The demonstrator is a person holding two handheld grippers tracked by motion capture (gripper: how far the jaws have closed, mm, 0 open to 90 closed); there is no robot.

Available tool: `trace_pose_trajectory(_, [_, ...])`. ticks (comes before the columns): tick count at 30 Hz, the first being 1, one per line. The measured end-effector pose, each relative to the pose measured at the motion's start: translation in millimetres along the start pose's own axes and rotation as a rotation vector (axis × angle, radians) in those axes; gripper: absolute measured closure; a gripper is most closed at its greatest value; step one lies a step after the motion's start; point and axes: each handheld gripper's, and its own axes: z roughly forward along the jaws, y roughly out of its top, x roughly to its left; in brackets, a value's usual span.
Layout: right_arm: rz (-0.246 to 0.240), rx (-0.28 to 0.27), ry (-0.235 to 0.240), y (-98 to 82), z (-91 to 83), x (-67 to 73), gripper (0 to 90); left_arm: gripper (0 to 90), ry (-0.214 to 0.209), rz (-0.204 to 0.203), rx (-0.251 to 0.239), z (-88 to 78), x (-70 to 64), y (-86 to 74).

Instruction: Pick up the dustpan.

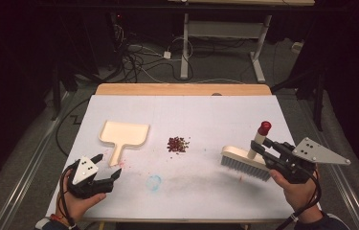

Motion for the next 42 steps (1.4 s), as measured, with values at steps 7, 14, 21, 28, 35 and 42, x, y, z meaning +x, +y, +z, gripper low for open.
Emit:
trace_pose_trajectory(7, [0.005,-0.005,0.006,-1.2,0.9,-0.1,70.3,20.3,0.026,0.013,0.049,1.7,1.6,0.3])
trace_pose_trajectory(14, [0.006,0.007,0.000,-0.4,0.4,1.3,70.3,20.4,0.031,-0.002,0.060,5.6,6.8,-0.2])
trace_pose_trajectory(21, [-0.003,0.004,0.002,0.8,1.1,3.6,70.3,20.4,0.048,-0.118,0.144,21.7,23.0,9.4])
trace_pose_trajectory(28, [0.009,0.007,-0.010,0.5,3.6,1.7,70.3,26.9,0.027,-0.188,0.270,64.5,38.0,17.9])
trace_pose_trajectory(35, [0.010,0.012,-0.002,-0.9,4.7,2.6,70.2,29.5,0.037,-0.270,0.341,90.4,48.4,10.1])
trace_pose_trajectory(42, [-0.004,0.029,0.015,-2.1,8.0,5.3,70.3,45.1,0.048,-0.260,0.328,97.0,48.8,14.3])
